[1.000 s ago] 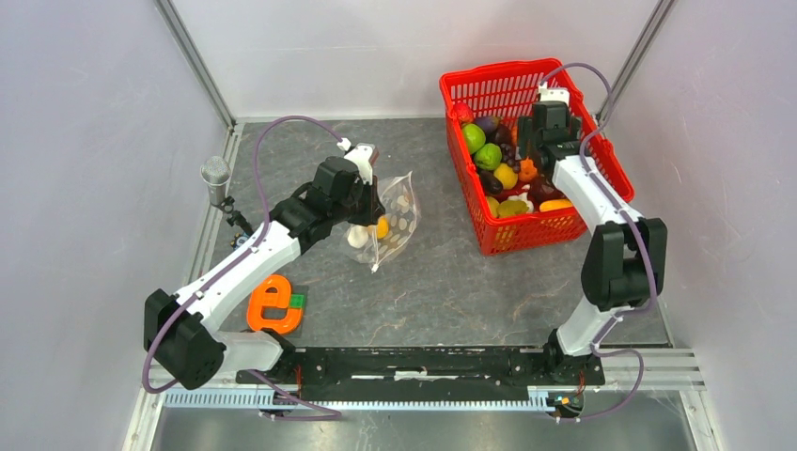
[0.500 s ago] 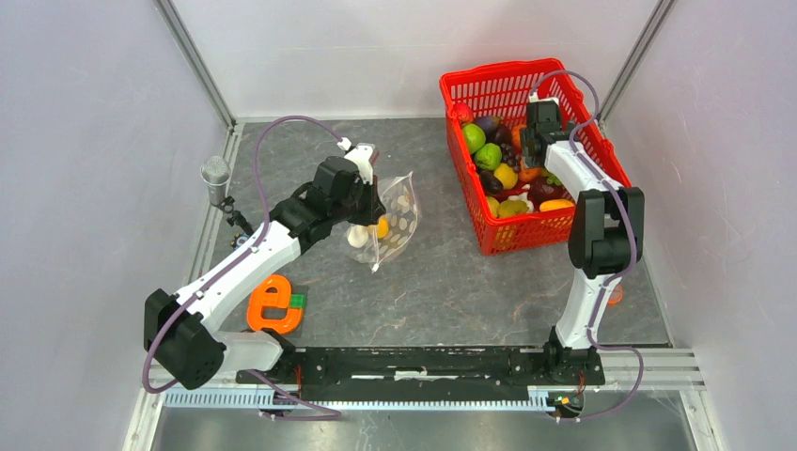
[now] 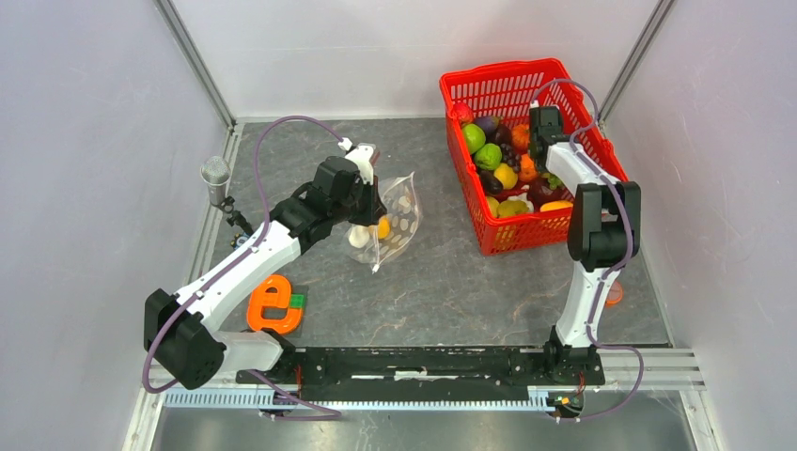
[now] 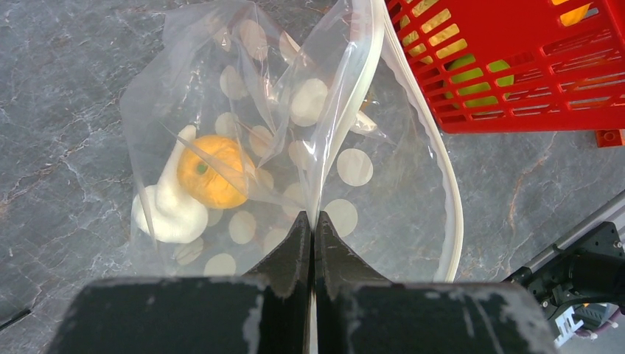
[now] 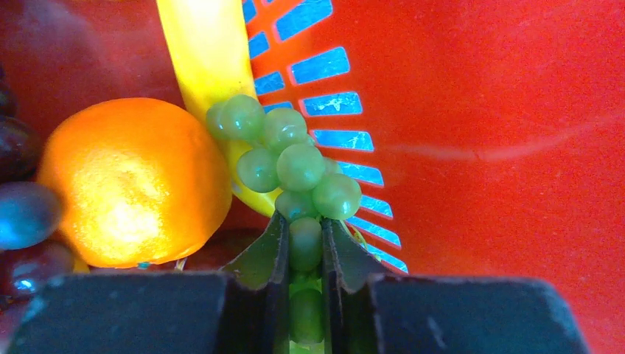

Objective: Place the food in the zip-top bag and seal the zipper
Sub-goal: Pick up the fake fruit from the bin.

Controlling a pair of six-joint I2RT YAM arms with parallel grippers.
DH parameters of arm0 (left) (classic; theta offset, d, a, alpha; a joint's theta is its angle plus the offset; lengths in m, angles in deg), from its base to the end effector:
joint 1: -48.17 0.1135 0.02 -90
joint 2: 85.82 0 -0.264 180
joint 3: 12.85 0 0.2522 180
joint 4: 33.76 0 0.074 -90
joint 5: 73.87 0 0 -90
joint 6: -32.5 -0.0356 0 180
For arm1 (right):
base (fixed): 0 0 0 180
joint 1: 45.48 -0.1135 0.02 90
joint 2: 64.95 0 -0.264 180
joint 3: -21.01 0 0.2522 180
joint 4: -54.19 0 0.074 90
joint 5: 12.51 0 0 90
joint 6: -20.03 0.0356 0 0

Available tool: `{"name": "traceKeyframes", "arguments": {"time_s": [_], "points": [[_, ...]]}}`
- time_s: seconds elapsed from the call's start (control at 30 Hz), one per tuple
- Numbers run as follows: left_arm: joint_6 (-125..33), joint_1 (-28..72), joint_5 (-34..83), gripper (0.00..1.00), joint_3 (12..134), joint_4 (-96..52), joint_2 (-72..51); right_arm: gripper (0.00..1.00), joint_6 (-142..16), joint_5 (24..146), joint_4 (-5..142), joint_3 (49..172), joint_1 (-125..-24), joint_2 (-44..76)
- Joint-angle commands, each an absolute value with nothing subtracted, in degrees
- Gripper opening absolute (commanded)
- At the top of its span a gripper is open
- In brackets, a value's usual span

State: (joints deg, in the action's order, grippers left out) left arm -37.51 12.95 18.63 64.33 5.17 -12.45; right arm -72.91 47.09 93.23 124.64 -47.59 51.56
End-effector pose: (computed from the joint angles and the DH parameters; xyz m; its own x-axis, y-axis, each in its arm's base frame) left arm 0.2325 -0.1660 0.3202 -0.6486 0.0398 -0.7601 0.4082 0.8611 -0.3032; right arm 0.4486 -0.0015 0.2111 -0.7999 -0.0737 -0.5955 0.2394 0.8708 -0.4294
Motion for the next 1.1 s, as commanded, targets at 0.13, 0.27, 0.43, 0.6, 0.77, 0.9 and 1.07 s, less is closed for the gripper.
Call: {"name": "traceKeyframes", "arguments": {"time_s": [0.13,0.27,0.43,0.6,0.77,0.9,1.07], "points": [[-35.71,12.84,20.54,0.02,64.96,2.94,-11.98,0.00,-73.94,53.75,88.48,119.69,-47.15,41.91],[-35.70,12.84,20.51,0.02,65.14,2.94,-11.65,0.00,-73.89,61.28,79.26,110.56,-47.15,31.73],[-35.79,12.81,20.30,0.02,65.16,2.94,-11.60,0.00,-71.05,67.17,68.43,99.01,-47.16,20.60],[-35.90,12.86,19.91,0.02,64.89,2.94,-11.83,0.00,-67.73,73.73,63.60,94.74,-47.19,15.44],[-35.97,12.85,19.73,0.02,64.89,2.94,-12.00,0.00,-62.70,84.46,58.51,90.63,-47.16,10.90],[-36.25,12.82,19.74,0.02,65.13,3.35,-12.12,0.00,-58.17,92.12,53.21,87.00,-47.15,6.74],[-36.27,12.86,19.69,0.02,65.05,3.12,-12.05,0.00,-53.58,100.09,48.96,84.65,-47.15,2.77]]}}
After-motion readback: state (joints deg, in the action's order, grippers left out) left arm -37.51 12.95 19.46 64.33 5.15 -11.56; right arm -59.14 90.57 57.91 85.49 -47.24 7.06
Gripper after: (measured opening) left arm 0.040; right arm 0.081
